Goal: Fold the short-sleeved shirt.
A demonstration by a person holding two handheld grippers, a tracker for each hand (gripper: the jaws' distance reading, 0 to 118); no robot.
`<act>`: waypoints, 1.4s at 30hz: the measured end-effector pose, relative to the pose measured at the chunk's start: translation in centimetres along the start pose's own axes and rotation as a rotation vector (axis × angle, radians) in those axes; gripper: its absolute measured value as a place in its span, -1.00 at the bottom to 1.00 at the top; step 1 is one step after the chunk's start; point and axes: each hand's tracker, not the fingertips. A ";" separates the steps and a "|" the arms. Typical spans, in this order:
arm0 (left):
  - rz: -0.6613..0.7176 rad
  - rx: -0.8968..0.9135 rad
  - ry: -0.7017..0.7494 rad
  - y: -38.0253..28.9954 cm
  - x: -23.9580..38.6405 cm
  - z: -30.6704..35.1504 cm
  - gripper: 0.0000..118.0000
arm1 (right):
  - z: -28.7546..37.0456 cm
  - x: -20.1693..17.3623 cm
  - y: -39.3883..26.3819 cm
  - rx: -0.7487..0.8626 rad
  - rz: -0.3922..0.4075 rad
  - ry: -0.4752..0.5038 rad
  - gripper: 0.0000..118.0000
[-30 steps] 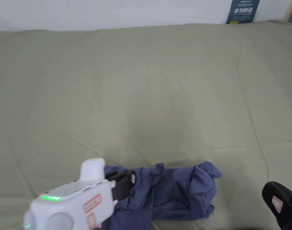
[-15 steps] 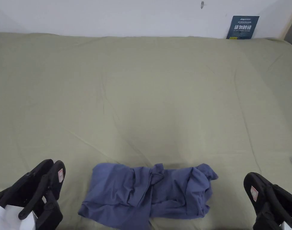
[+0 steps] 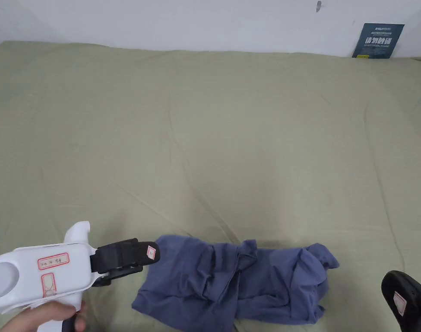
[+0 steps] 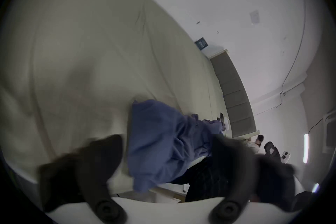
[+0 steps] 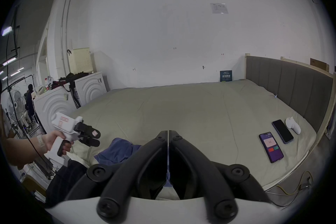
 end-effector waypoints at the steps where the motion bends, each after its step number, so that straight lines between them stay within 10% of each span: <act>1: -0.004 0.013 -0.033 0.5 -1.0 -0.8 0.94 | -0.2 0.1 0.0 -0.006 -0.003 0.000 -0.96; 5: 0.199 -0.130 -0.138 1.4 -5.0 -4.6 0.94 | -1.2 0.3 0.1 -0.033 -0.016 -0.009 -0.96; 14: 0.039 -0.226 -0.280 1.8 -3.9 -9.8 0.90 | -3.7 0.9 0.2 -0.090 -0.037 -0.018 -0.96; 15: 0.019 -0.228 -0.252 2.0 -3.7 -9.5 0.74 | -3.7 0.8 0.3 -0.090 -0.037 -0.015 -0.96; 16: 0.023 -0.230 -0.220 2.2 -3.4 -9.0 0.33 | -3.7 0.7 0.4 -0.090 -0.036 -0.011 -0.96; 17: 0.067 -0.234 -0.193 2.4 -3.7 -8.4 -0.53 | -3.7 0.5 0.4 -0.089 -0.032 -0.006 -0.96; 18: 0.090 -0.237 -0.155 2.6 -3.9 -8.0 -0.70 | -3.6 0.4 0.4 -0.087 -0.026 -0.001 -0.96; 28: 0.182 0.044 -0.087 1.2 0.0 -3.3 -0.77 | -2.5 -0.4 0.3 -0.075 -0.039 0.009 -0.96; 42: 0.075 0.289 0.438 1.5 6.0 4.7 -0.77 | -1.5 -1.1 -0.4 -0.066 -0.027 0.033 -0.96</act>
